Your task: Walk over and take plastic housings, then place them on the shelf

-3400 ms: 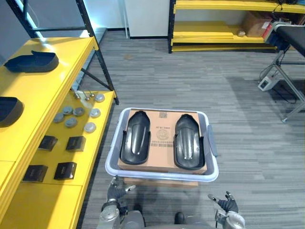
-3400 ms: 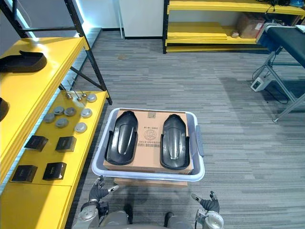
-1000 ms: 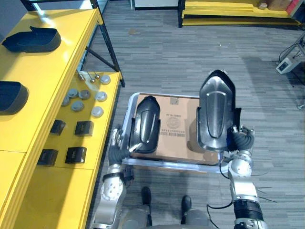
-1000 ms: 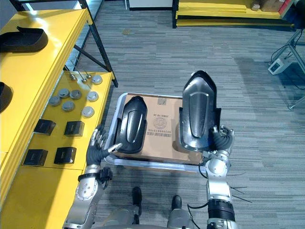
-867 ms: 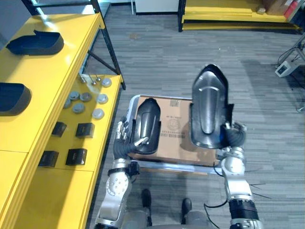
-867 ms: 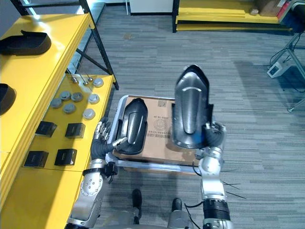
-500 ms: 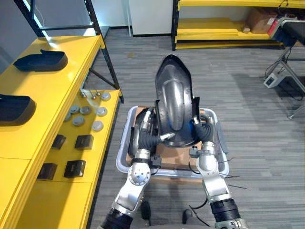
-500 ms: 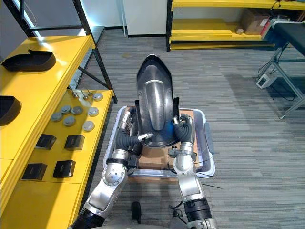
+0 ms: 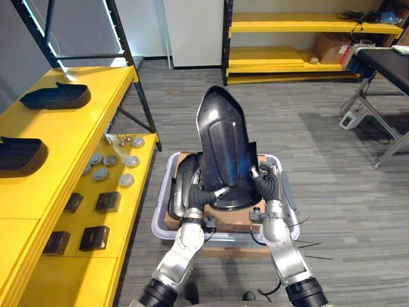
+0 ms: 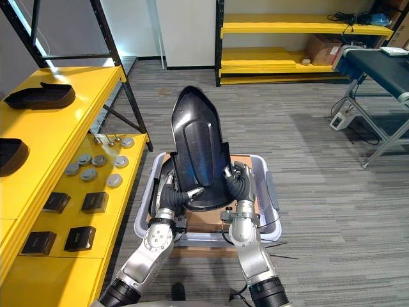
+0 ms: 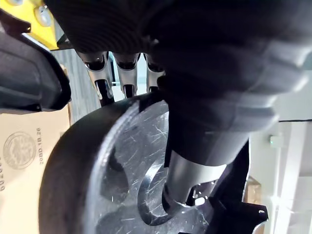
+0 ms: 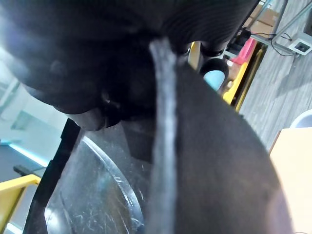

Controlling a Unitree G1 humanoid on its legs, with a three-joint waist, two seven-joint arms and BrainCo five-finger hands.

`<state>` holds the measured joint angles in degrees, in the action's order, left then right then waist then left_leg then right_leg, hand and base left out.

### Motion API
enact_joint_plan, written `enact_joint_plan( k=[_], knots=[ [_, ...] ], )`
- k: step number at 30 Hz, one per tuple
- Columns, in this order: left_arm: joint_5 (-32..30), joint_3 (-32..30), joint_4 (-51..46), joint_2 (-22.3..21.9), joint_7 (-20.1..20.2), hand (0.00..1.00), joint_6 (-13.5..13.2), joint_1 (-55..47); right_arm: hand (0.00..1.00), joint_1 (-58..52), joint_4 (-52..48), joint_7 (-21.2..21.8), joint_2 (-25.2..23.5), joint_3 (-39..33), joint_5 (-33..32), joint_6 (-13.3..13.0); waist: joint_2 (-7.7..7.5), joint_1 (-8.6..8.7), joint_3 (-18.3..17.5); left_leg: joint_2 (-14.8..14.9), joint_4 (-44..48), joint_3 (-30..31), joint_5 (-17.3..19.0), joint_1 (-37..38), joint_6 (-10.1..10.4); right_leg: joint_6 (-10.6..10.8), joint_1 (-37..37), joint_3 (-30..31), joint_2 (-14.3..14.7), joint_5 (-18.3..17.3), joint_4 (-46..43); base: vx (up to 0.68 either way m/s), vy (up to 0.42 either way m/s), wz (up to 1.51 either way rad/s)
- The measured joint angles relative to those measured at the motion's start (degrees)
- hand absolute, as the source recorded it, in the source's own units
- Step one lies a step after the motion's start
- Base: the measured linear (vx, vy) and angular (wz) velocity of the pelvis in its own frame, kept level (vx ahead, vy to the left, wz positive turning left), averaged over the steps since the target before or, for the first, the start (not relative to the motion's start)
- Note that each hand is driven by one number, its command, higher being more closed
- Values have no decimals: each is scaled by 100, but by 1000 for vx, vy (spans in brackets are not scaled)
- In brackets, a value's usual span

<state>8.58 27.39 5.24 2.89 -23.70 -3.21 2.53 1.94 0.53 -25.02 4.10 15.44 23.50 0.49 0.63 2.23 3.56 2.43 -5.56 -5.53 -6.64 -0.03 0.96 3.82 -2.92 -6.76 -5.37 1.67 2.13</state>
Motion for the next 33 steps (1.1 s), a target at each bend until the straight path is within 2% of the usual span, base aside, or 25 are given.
enact_joint_plan(
  k=[4,12,17,20,22,26,28,33],
  knots=[
    [101,-121,13,164,-20,100,4,0,0,-48,-107,142,100,342,-110,-38,8,-1,-45,44,0,-3,-11,-5,29,-19,-5,5,44,9,12,0,0,0],
    [206,-327,12,322,200,100,-29,2,0,-131,-187,771,430,530,-427,-449,-6,-11,-92,45,-27,42,-16,3,38,-21,-58,-52,56,8,28,-4,-5,3],
    [199,-584,-105,303,384,100,-34,-23,0,-64,-504,1203,806,618,-991,-662,-2,-24,-100,38,-32,39,-16,37,38,-2,-56,-56,84,-14,6,0,0,0],
    [144,-759,-545,299,492,100,-90,-141,0,-9,-934,1420,1057,561,-1272,-736,-1,-23,-101,39,-32,33,-16,54,38,-5,-57,-57,85,-28,-4,0,0,0],
    [38,-851,-677,298,501,100,-169,-146,0,-10,-1181,1522,1131,411,-1500,-869,-1,-29,-101,41,-33,36,-16,57,38,-5,-63,-61,90,-32,-5,0,0,0],
    [-30,-1186,-733,290,530,100,-198,-243,0,-9,-1826,1532,1114,-352,-2195,-1164,6,-8,-108,40,-35,35,-16,58,38,16,-63,-73,89,-48,-5,0,0,0],
    [-27,-1481,-737,274,603,100,-197,-526,0,-53,-2077,1532,1064,-1017,-2654,-1388,-4,7,-129,40,-36,28,-15,58,37,14,-55,-76,89,-58,-4,0,0,0],
    [-25,-1947,-992,158,621,100,-196,-1023,0,-649,-1970,1508,525,-2461,-3407,-1560,-17,11,-162,37,-38,59,-10,33,44,-8,-47,-108,88,-114,-4,0,0,3]
  ],
)
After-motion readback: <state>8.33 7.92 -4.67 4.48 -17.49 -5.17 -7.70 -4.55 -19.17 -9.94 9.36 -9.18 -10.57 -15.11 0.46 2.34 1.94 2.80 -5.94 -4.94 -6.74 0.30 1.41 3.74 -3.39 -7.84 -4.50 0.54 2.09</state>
